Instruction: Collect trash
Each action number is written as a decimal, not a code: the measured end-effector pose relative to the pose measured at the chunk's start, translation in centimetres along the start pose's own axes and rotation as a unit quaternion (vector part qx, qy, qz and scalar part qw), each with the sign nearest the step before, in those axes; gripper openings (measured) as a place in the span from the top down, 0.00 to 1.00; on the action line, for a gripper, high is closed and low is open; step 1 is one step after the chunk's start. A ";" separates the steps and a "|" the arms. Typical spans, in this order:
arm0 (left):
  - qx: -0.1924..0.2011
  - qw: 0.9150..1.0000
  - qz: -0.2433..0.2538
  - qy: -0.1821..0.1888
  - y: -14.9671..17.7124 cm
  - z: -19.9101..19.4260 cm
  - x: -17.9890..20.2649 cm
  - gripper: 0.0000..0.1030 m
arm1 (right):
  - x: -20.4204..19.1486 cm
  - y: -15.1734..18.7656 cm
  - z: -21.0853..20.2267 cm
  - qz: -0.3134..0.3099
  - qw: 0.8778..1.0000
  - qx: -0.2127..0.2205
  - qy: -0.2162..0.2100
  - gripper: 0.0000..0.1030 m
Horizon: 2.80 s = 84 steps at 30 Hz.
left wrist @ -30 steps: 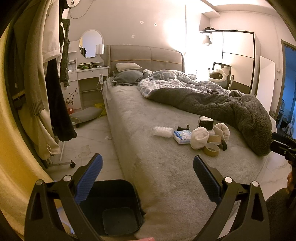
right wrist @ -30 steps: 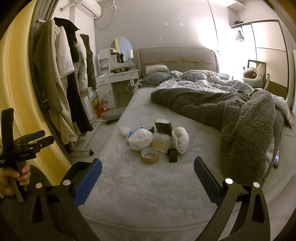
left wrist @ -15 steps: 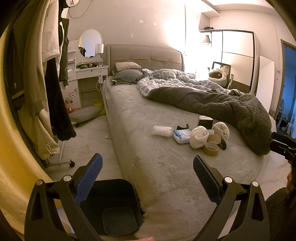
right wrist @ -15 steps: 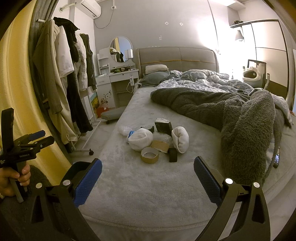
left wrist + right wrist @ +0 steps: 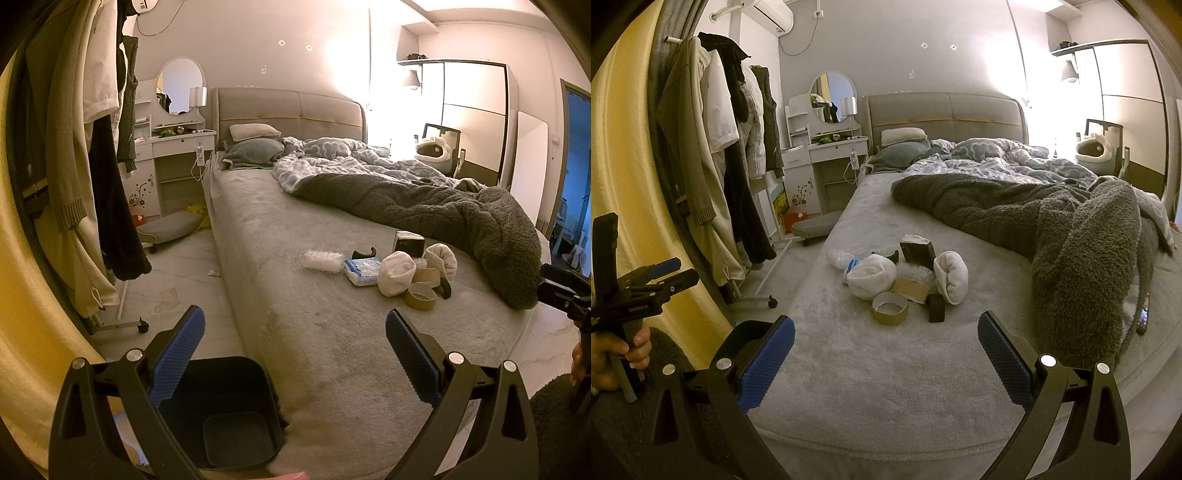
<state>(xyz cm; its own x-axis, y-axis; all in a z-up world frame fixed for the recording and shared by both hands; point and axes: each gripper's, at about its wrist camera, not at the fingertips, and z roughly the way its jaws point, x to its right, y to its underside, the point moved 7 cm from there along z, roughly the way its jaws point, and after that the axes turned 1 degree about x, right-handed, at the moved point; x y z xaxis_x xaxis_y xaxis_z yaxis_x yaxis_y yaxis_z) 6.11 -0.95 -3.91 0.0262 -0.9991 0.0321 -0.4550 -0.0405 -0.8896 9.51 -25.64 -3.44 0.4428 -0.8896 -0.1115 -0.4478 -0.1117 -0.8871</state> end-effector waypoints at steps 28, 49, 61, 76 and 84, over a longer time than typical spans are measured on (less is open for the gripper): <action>-0.001 1.000 0.001 -0.001 0.0 0.0 -0.1 0.03 | 0.1 0.3 0.2 0.001 1.000 -0.005 0.004 0.03; -0.014 1.000 -0.005 0.026 -0.2 1.4 0.0 0.04 | 0.9 -0.6 1.4 0.013 0.999 -0.030 0.015 0.03; -0.007 0.996 0.014 0.093 -1.7 3.4 1.1 0.05 | 5.4 -0.7 4.5 0.043 0.997 -0.055 0.029 0.23; -0.032 0.987 0.068 0.141 -1.3 9.3 5.2 0.16 | 7.7 -1.6 9.6 0.057 0.995 -0.082 0.027 0.35; -0.040 0.981 0.073 0.175 -1.3 11.4 7.2 0.18 | 8.1 -3.0 12.4 0.044 0.995 -0.083 0.018 0.36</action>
<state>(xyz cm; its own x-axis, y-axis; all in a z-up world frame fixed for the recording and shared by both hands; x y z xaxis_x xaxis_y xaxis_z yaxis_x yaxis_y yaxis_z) 17.07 -8.00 -7.74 -0.3458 -0.9354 0.0734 -0.5005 0.1177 -0.8577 24.06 -27.02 -7.20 0.3694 -0.9143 -0.1663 -0.6072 -0.1020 -0.7879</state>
